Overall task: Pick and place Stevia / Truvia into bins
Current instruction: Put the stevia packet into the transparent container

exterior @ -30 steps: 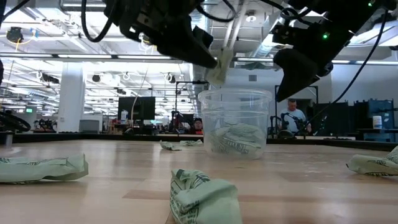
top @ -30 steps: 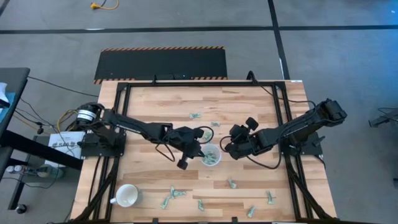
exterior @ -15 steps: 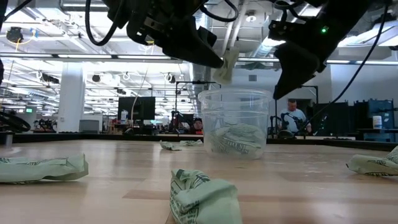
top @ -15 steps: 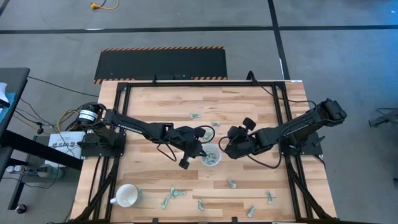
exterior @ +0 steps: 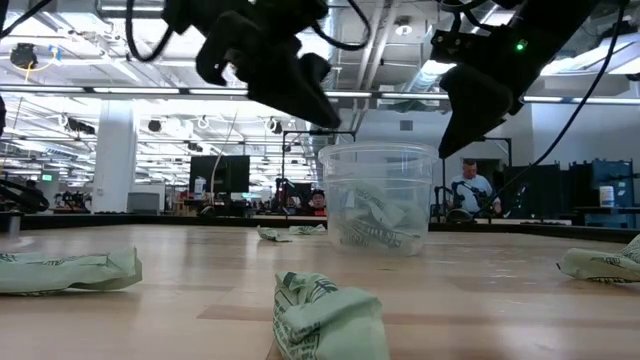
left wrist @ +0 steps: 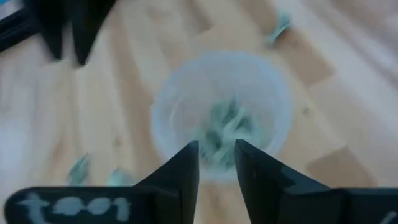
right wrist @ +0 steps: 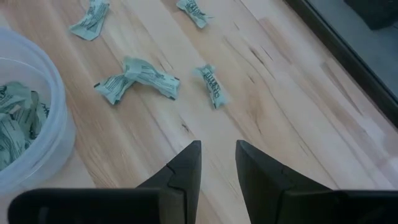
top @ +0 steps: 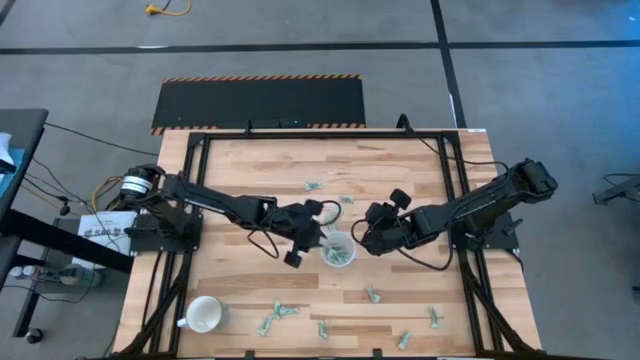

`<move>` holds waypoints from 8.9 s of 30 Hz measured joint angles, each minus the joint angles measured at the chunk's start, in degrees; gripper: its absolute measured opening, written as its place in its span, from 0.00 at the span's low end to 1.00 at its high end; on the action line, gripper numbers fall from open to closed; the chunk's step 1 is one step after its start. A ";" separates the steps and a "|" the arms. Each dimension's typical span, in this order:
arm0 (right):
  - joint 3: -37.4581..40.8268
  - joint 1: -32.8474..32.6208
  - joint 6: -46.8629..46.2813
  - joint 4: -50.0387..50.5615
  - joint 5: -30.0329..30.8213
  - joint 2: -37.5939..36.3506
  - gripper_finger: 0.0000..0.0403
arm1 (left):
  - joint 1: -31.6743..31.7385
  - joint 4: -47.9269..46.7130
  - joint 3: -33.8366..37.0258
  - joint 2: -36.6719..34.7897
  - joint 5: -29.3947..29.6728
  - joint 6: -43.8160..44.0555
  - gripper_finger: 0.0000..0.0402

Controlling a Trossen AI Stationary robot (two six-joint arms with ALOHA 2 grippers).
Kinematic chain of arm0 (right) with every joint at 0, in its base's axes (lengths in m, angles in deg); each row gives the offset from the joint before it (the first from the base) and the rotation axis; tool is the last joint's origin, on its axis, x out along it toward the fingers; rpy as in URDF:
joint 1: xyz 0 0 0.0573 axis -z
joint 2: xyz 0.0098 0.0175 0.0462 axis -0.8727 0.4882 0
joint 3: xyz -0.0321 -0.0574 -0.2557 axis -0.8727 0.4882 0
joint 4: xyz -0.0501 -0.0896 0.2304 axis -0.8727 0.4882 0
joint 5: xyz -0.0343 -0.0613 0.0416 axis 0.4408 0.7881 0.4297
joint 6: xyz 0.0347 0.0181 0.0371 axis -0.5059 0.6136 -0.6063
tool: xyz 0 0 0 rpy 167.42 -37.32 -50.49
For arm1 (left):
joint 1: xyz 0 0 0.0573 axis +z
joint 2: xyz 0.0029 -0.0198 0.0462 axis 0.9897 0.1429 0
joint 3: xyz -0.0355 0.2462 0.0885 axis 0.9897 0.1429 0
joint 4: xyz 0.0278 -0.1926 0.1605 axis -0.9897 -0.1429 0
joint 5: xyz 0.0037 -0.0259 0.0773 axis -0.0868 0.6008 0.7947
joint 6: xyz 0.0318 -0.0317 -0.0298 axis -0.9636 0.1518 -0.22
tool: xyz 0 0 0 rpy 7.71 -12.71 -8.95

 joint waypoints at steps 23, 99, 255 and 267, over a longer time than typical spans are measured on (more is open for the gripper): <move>-0.02 5.89 9.10 -8.26 -9.99 -0.02 0.23 | 7.72 -22.64 7.51 -12.68 -4.75 5.41 0.26; -0.14 29.51 23.64 -27.12 -38.22 14.54 0.38 | 7.66 -19.38 9.92 -12.68 -7.82 7.76 0.26; -19.96 2.07 15.02 -2.17 -26.92 12.72 0.36 | 31.88 7.40 7.97 7.42 -8.34 5.49 0.50; -17.70 -5.69 10.06 7.57 -6.51 5.22 0.27 | 31.90 3.31 2.45 14.69 -7.20 4.81 0.52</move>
